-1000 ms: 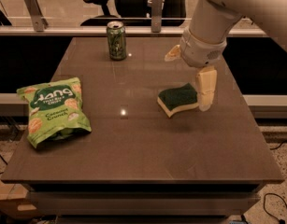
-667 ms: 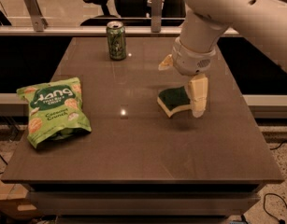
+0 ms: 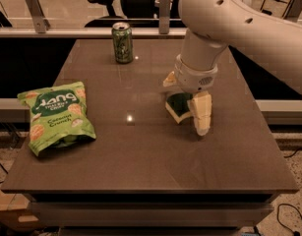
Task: Move sponge near green can
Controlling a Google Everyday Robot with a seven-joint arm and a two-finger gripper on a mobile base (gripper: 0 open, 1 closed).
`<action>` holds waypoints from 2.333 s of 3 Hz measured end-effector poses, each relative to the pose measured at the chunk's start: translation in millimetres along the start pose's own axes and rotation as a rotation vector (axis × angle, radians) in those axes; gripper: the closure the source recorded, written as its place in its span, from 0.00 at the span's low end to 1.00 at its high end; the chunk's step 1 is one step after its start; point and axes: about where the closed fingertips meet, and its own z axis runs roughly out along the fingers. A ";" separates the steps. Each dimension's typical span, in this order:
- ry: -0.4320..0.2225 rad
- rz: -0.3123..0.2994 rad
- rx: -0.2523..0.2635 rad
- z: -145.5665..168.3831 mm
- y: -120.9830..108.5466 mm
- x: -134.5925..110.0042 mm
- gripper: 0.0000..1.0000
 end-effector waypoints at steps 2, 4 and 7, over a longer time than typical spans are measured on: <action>-0.018 0.046 0.040 8.2 5.2 10.6 0.40; -0.017 0.046 0.040 -4.9 4.4 9.3 0.85; 0.102 0.029 0.117 -53.1 -19.7 28.8 1.00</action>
Offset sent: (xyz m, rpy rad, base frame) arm 0.0025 -0.0199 -0.0098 0.0586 -0.0494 -0.0759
